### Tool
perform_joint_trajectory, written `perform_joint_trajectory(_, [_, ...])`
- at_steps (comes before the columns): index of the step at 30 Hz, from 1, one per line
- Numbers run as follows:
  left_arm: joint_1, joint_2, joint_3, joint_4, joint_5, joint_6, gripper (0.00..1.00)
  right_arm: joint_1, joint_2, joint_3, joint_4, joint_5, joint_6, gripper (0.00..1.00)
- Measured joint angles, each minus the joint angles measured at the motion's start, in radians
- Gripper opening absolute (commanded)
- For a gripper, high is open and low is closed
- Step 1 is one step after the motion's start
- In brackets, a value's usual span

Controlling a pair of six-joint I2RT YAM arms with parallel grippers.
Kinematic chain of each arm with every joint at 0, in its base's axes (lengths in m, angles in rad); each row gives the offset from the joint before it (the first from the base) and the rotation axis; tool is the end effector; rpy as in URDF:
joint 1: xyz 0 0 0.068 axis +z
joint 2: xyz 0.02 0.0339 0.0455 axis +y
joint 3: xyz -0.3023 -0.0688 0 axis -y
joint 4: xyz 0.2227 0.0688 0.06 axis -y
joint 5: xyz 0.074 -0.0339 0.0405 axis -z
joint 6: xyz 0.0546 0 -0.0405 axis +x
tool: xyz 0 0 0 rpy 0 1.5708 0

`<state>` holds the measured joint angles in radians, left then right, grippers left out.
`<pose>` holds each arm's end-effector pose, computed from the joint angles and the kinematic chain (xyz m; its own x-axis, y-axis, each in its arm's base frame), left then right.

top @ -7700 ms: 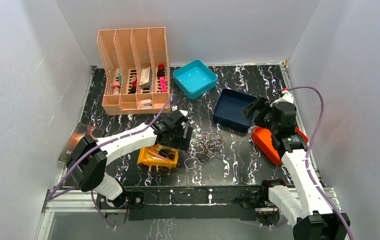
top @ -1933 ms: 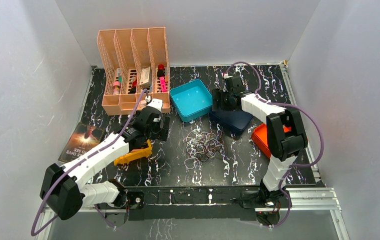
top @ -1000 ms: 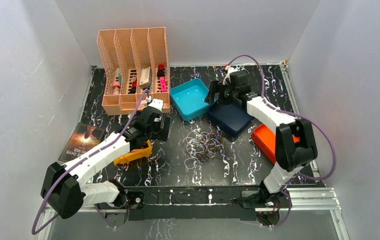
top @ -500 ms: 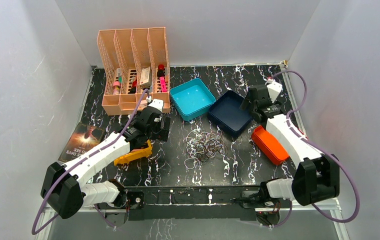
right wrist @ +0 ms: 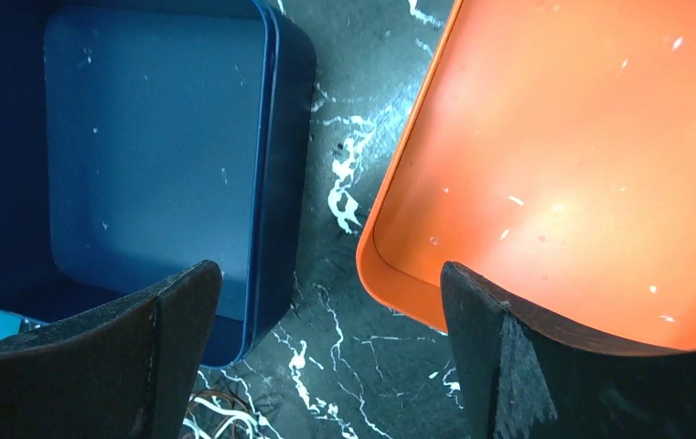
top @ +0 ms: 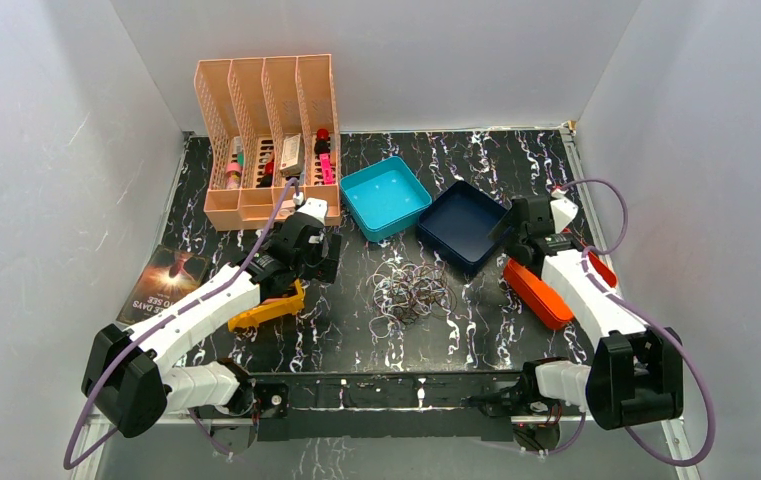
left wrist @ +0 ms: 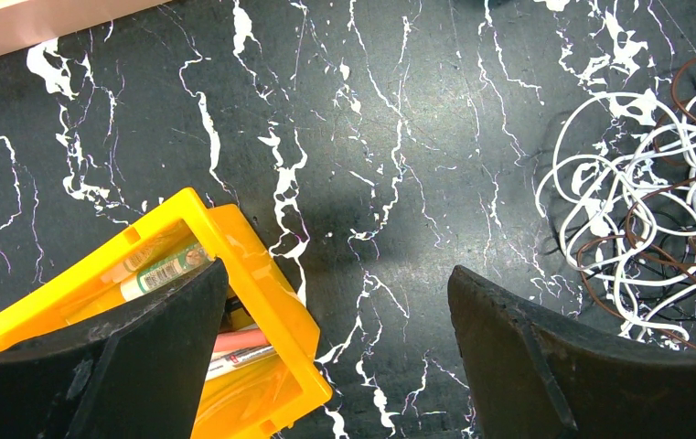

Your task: Untangle the cables

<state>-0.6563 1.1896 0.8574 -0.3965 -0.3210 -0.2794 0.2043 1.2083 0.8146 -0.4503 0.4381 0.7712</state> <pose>0.1939 -0.1276 0.2944 -0.6154 0.1436 -0.7750 0.2318 0.9728 -0.0038 0.2236 0.0227 0.2739 -0.4604 0.5492 -0.6974 0.5762 0.7825 0.2358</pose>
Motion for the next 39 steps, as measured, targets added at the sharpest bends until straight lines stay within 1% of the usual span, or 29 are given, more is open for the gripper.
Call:
perform_joint_trajectory(11, [0.0, 0.0, 0.0, 0.0, 0.0, 0.0, 0.9, -0.021, -0.071, -0.093, 0.134, -0.248, -0.019, 0.98])
perform_joint_trajectory(19, [0.0, 0.0, 0.0, 0.0, 0.0, 0.0, 0.9, -0.021, -0.065, -0.093, 0.177, -0.337, -0.039, 0.98])
perform_joint_trajectory(22, [0.0, 0.0, 0.0, 0.0, 0.0, 0.0, 0.9, -0.021, -0.069, -0.093, 0.174, -0.32, -0.051, 0.98])
perform_joint_trajectory(27, [0.0, 0.0, 0.0, 0.0, 0.0, 0.0, 0.9, -0.021, -0.11, -0.091, 0.125, -0.168, -0.054, 0.98])
perform_joint_trajectory(31, [0.0, 0.0, 0.0, 0.0, 0.002, 0.0, 0.9, -0.021, -0.111, -0.091, 0.098, -0.08, -0.06, 0.98])
perform_joint_trajectory(34, [0.0, 0.0, 0.0, 0.0, 0.003, 0.0, 0.9, -0.027, -0.093, -0.091, 0.095, -0.069, -0.075, 0.98])
perform_joint_trajectory(39, [0.0, 0.0, 0.0, 0.0, 0.004, 0.0, 0.9, -0.056, -0.067, -0.093, 0.123, -0.138, -0.123, 0.98])
